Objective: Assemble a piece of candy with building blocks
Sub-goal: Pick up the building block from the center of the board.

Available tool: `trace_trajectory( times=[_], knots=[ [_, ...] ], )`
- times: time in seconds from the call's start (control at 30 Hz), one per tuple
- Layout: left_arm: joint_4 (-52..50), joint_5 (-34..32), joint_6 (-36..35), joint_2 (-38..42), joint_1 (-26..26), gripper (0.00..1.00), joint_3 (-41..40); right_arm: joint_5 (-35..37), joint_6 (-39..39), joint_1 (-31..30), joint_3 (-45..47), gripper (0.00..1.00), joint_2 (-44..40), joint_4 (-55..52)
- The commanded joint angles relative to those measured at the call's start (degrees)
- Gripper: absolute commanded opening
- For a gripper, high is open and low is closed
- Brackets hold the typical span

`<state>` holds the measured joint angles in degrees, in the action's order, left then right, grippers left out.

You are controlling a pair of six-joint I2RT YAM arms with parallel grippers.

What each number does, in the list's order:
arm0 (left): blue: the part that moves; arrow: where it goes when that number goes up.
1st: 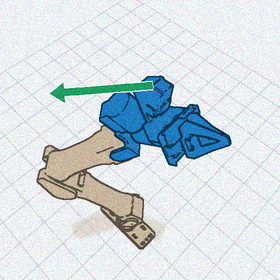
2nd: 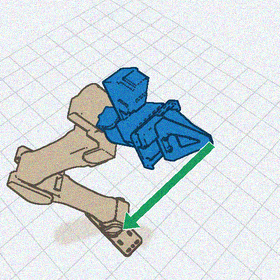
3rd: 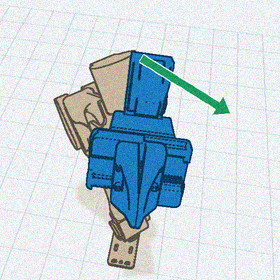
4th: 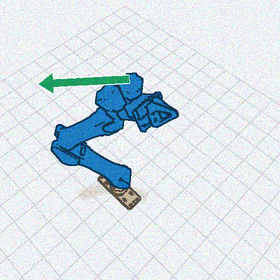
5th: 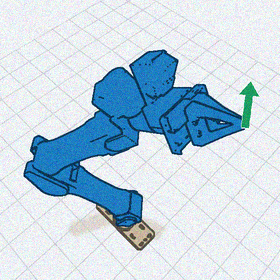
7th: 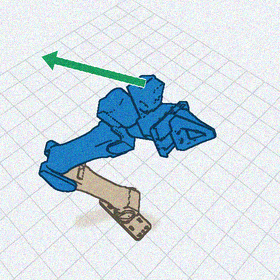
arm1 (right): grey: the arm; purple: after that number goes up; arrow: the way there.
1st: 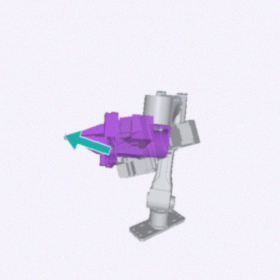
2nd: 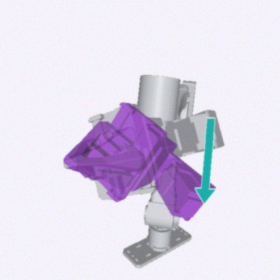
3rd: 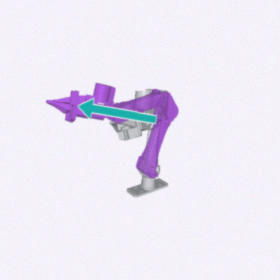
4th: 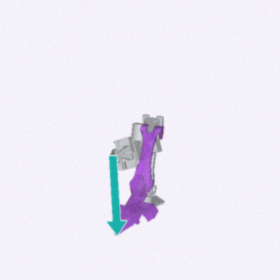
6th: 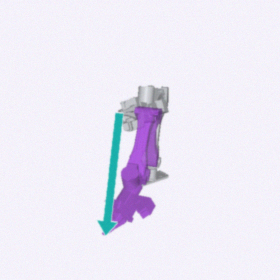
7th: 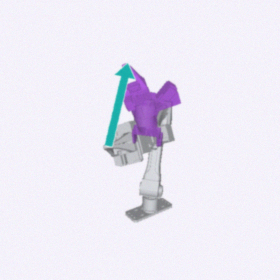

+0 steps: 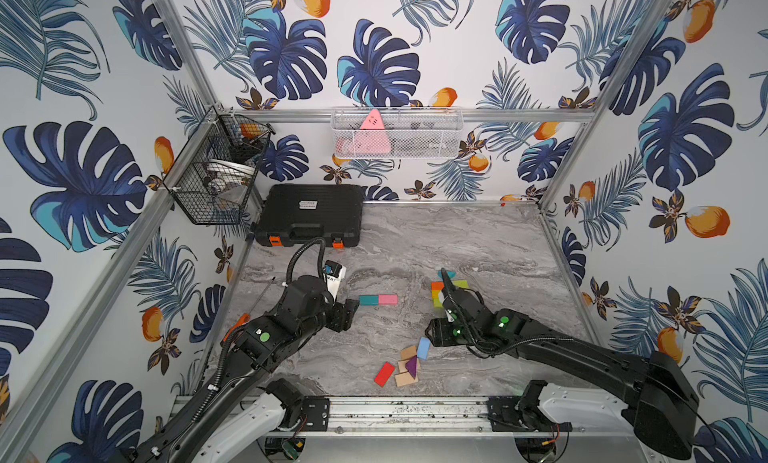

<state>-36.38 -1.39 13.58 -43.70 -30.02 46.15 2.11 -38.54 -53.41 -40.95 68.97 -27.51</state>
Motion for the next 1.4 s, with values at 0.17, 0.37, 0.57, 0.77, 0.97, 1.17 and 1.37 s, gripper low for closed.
trace_trajectory(
  times=[0.17,0.37,0.57,0.77,0.97,1.17,1.37],
  knots=[
    [-1.0,-0.8,1.2,0.2,0.0,0.73,-0.3,5.0,-7.9,-2.8,-0.7,0.70,8.2,2.3],
    [-1.5,0.4,0.9,0.0,0.0,0.73,0.2,6.9,-9.3,-3.3,-3.1,0.68,12.5,1.9],
    [-1.3,0.5,0.9,0.6,0.0,0.73,-0.1,4.8,-10.2,-4.6,-4.1,0.68,17.6,3.3],
    [-1.5,1.0,0.9,0.5,0.0,0.73,-0.1,5.9,-9.5,-6.7,-6.7,0.64,21.7,-0.4],
    [-1.6,0.9,1.0,1.0,0.0,0.73,-0.1,5.0,-7.9,-7.9,-5.9,0.52,22.1,-2.5],
    [-1.5,1.2,1.0,1.3,0.0,0.73,-0.2,4.7,-6.2,-7.9,-4.5,0.39,22.7,-2.5],
    [-1.8,-0.2,1.6,1.0,0.0,0.73,0.1,5.8,0.8,-7.8,-6.7,0.28,21.8,-3.1]
  ],
)
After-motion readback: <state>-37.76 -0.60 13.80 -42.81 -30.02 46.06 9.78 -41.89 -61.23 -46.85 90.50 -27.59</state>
